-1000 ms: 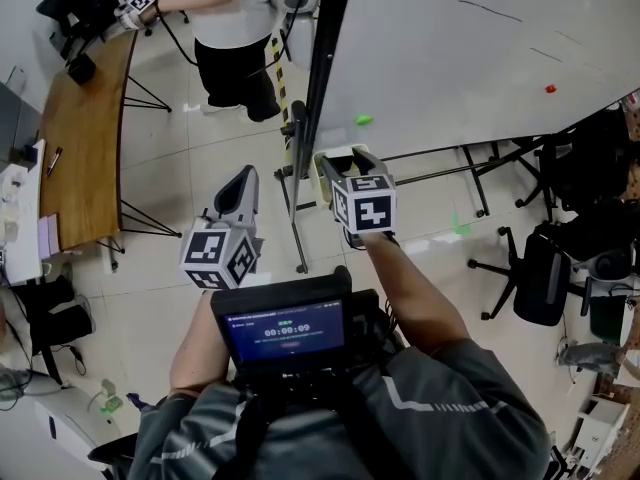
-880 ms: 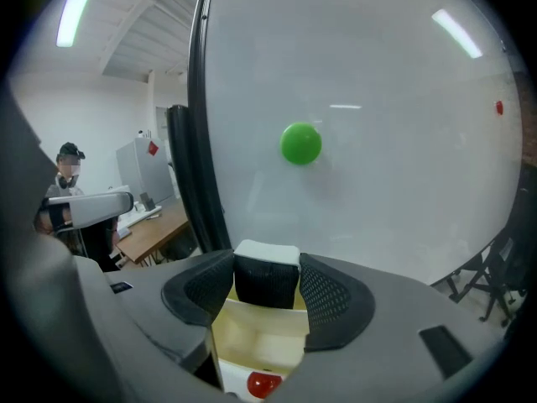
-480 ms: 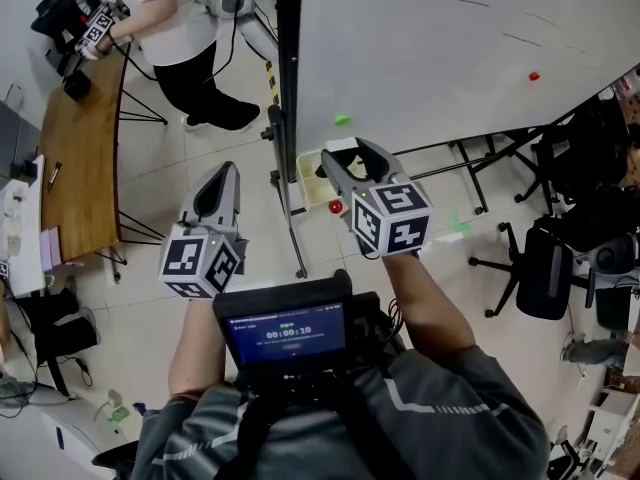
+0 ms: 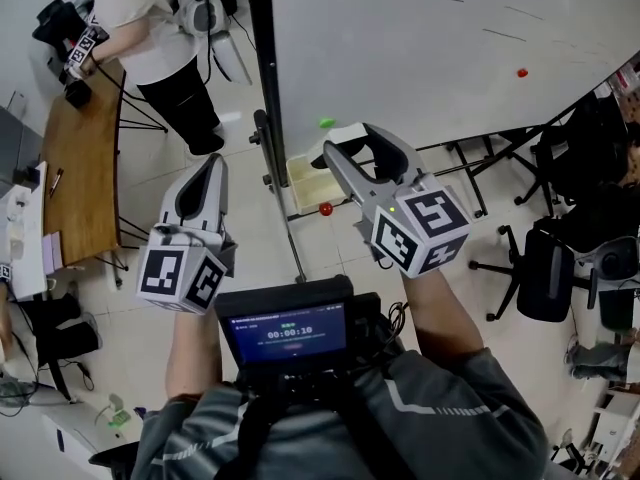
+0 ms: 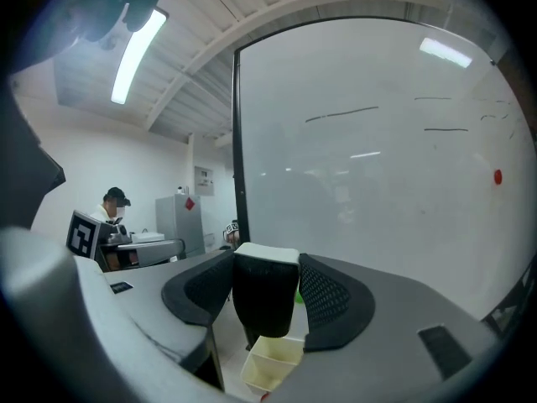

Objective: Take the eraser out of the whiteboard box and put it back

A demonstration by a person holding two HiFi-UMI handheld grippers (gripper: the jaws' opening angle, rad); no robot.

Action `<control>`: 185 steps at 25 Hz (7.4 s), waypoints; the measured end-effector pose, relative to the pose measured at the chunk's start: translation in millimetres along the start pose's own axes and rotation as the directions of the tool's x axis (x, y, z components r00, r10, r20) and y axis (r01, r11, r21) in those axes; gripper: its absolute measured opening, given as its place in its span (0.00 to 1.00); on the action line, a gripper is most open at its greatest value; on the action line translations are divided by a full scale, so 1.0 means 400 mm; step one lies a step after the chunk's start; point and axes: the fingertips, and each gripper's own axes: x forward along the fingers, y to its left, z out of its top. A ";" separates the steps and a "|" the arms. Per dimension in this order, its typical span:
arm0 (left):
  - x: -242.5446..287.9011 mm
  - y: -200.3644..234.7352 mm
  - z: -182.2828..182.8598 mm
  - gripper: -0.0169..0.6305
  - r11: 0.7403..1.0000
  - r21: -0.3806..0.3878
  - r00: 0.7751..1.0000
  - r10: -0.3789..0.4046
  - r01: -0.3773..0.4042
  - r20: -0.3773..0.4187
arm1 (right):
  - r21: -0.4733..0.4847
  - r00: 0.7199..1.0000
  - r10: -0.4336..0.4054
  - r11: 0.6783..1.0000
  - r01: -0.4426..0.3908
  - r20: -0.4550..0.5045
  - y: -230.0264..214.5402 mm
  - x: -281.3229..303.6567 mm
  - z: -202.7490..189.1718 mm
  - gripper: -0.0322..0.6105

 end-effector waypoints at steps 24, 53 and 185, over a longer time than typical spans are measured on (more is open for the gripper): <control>-0.021 -0.080 0.036 0.07 0.998 0.059 1.000 0.009 -0.008 -0.007 | -0.023 0.996 0.081 0.996 -0.081 0.040 0.009 -0.073 0.074 0.48; 0.081 -0.067 -0.336 0.08 0.995 0.005 0.978 0.094 -0.095 -0.184 | -0.021 0.981 -0.010 1.000 0.006 -0.192 -0.093 0.042 -0.362 0.48; -0.346 -1.338 -0.038 0.08 0.995 0.089 0.998 0.052 -0.054 0.032 | -0.044 0.942 0.314 0.949 -0.311 0.116 -0.271 -1.281 -0.038 0.09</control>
